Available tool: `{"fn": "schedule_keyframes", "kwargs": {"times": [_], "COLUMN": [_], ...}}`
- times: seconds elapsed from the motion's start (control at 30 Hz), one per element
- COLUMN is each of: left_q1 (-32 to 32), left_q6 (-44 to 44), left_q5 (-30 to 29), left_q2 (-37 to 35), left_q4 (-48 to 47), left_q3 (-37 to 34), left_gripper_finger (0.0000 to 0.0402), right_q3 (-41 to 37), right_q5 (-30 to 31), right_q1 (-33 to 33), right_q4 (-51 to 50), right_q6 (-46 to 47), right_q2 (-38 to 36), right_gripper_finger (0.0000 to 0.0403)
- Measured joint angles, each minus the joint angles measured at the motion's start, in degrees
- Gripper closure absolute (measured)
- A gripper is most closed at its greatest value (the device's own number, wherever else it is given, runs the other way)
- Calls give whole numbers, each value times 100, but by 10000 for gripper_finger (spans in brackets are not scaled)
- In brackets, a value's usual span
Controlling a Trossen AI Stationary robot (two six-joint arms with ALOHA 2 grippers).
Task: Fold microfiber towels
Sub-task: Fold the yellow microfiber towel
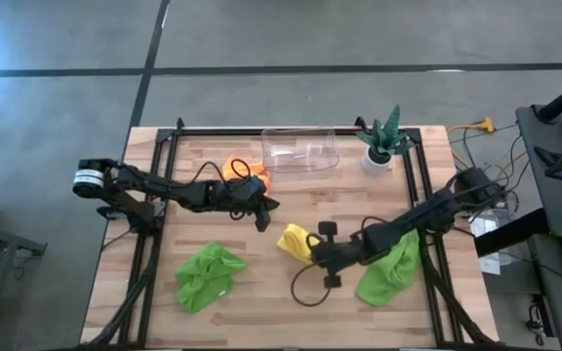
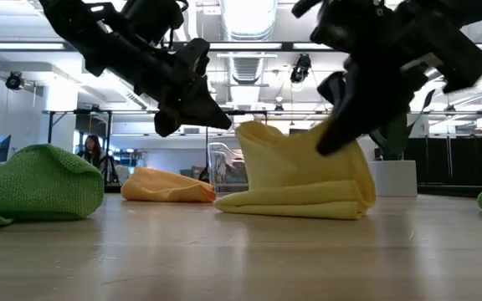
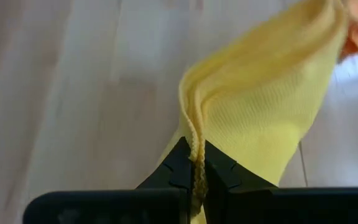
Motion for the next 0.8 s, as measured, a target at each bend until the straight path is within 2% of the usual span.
{"fn": "schedule_keyframes", "kwargs": {"times": [0.33,0.6,0.8], "left_q1": [0,-4,-11], "left_q6": [-2,-69,-624], "left_q5": [1,34,636], "left_q2": [0,0,477], "left_q4": [57,766,1125], "left_q3": [0,6,241], "left_gripper_finger": [402,402,402], "right_q3": [83,72,70], "right_q5": [199,216,214], "right_q1": [47,47,47], "right_q4": [-573,-786,-763], "right_q6": [-14,-209,-255], "right_q2": [-89,68,110], "right_gripper_finger": [394,394,394]}}
